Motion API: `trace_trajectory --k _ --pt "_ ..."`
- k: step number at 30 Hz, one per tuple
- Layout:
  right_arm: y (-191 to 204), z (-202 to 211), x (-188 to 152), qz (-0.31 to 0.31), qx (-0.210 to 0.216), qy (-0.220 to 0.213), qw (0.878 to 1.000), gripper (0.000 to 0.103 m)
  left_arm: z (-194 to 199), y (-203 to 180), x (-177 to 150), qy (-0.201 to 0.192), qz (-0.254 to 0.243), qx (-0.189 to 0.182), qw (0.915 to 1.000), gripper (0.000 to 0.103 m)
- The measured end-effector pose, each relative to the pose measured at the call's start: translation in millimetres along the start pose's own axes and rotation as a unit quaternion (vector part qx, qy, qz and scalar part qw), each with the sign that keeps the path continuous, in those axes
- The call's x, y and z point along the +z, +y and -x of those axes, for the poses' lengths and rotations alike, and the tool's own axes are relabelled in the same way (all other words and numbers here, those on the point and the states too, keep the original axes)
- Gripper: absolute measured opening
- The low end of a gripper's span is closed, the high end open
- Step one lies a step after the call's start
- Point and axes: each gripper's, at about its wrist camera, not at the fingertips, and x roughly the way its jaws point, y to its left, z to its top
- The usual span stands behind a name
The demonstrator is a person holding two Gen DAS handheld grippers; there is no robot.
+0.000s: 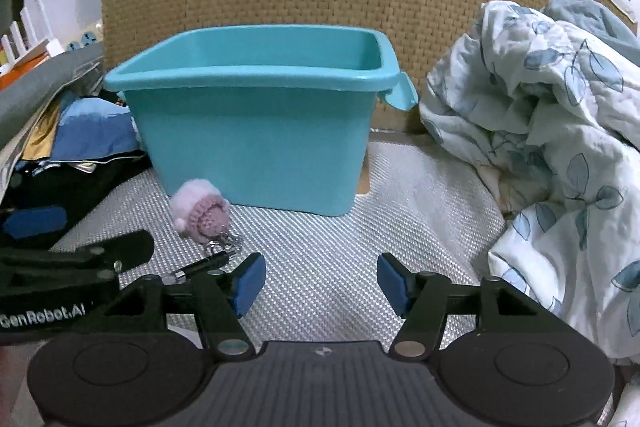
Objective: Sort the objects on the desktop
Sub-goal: 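Move the left tool down toward the black pen on the mat, then close the left gripper on the black pen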
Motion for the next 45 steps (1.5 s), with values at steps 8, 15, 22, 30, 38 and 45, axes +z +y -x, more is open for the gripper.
trace_trajectory --k 8,15,22,30,38,45 --pt "-0.9 -4.7 -2.7 0.001 -0.007 0.007 1.000 0.065 -8.3 -1.4 -3.4 0.022 -0.010 0.002 0.9997 0.099" --pt "-1.1 -6.7 -2.8 0.002 -0.014 0.007 1.000 0.065 -11.7 -1.3 -3.9 0.029 -0.008 -0.003 0.9995 0.099" --pt "-2.2 -7.6 -2.2 0.000 -0.011 0.008 1.000 0.065 -14.8 -1.5 -4.2 0.036 -0.007 -0.003 0.9993 0.099" --pt "-2.5 -8.6 -2.8 -0.003 -0.016 0.011 1.000 0.065 -19.4 -1.9 -4.5 0.043 -0.005 -0.008 0.9990 0.098" --pt "-4.7 -6.5 -1.6 -0.010 -0.013 0.005 1.000 0.065 -22.5 -5.3 -5.7 0.050 -0.018 -0.003 0.9986 0.095" --pt "-8.2 -7.8 -0.6 -0.020 -0.007 0.009 1.000 0.065 -28.3 -9.9 -8.0 0.064 -0.032 -0.016 0.9973 0.082"
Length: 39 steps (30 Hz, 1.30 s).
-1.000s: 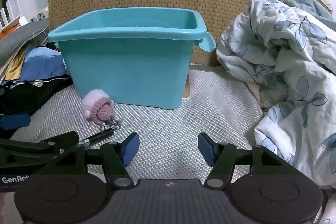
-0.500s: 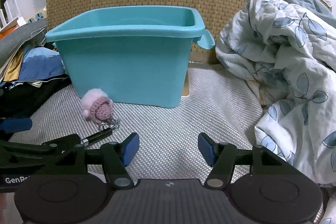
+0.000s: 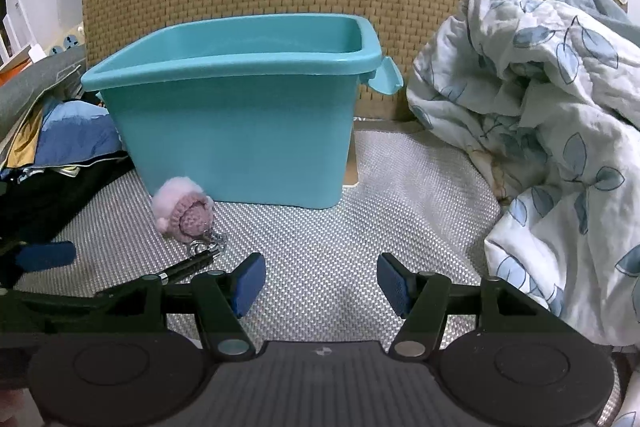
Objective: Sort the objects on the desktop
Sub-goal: 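Close the left gripper on the black pen, then lift the pen with the left gripper and carry it over the bin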
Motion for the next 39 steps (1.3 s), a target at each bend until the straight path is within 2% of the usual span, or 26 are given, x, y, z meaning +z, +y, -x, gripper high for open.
trace_trajectory --k 7,11,15,20,22,28,39 --pt "0.6 -0.2 -0.5 -0.002 0.002 0.000 1.000 0.065 -11.3 0.7 -0.5 0.022 -0.002 -0.011 0.9997 0.060" --pt "0.3 -1.0 -0.6 -0.006 0.008 0.002 1.000 0.065 -16.3 -1.0 -1.4 0.033 -0.006 -0.009 0.9994 0.053" --pt "-0.2 -1.9 -0.8 -0.015 0.022 0.006 1.000 0.065 -22.3 -1.2 -2.9 0.046 -0.008 -0.009 0.9989 0.034" --pt "0.5 -1.1 -1.0 -0.019 0.028 0.003 0.999 0.065 -21.2 -7.1 -5.9 0.044 -0.036 0.003 0.9983 0.028" --pt "-1.1 -0.8 -0.5 -0.028 0.037 0.003 0.999 0.065 -19.7 -7.0 -5.9 0.040 -0.038 0.007 0.9984 0.017" --pt "-3.1 -1.8 0.1 -0.033 0.045 0.005 0.998 0.065 -12.4 -7.2 -4.2 0.024 -0.032 -0.005 0.9992 0.013" --pt "-4.5 -1.7 2.1 -0.037 0.048 0.003 0.998 0.065 11.9 -5.7 -1.1 -0.001 -0.020 -0.037 0.9991 0.013"
